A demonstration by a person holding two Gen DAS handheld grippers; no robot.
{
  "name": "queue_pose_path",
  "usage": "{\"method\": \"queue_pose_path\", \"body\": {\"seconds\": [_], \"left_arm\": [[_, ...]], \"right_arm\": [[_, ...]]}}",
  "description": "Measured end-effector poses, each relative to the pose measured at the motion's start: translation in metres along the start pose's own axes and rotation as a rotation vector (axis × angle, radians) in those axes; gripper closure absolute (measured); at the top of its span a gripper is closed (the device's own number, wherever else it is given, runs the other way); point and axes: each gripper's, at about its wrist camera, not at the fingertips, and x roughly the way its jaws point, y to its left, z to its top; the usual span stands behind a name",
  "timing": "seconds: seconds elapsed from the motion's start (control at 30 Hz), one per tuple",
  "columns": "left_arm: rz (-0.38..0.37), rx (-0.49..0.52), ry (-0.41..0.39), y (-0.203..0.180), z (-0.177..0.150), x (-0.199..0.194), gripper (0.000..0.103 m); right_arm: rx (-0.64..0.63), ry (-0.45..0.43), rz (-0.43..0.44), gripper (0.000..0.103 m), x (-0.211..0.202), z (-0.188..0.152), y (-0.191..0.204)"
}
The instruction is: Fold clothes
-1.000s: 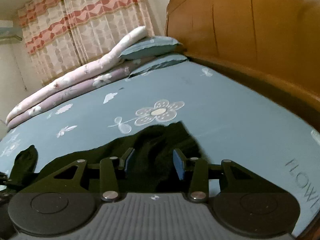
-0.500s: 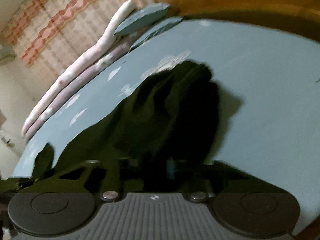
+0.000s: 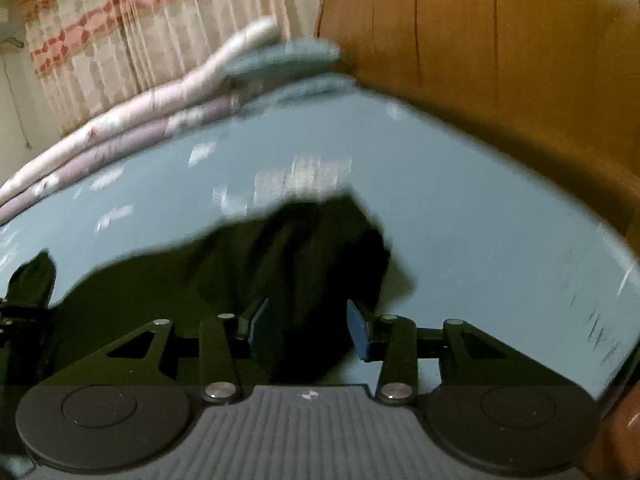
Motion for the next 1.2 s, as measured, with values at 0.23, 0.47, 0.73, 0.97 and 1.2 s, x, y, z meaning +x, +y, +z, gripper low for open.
{"method": "queue_pose_path", "body": {"seconds": [0.23,0.47,0.73,0.97,1.2], "left_arm": [[-0.095,-0.036,-0.028,-0.023,0.029,0.046,0.060],[-0.024,-0.139,-0.002,-0.005,0.014,0.084,0.058],[-0.004,-0.229,-0.031,0.011,0.030,0.076,0.061],[-0.280,-0.276,-0.103,-0.029,0.075,0.088,0.058],[-0.449,-0.388,-0.064,-0.050,0.096,0.151,0.057]], "right_arm": [[-0.013,-0.006,0.083,0.039,0.078,0.023,0.032],[0.025,-0.002,0.047,0.041,0.106,-0.013,0.012],[-0.008,-0.012,0.050,0.036,0.102,-0.016,0.012],[0.000,0.002,0.081,0.026,0.099,-0.012,0.015],[-0.056,-0.021,0.103,0.016,0.083,-0.011,0.017]]}}
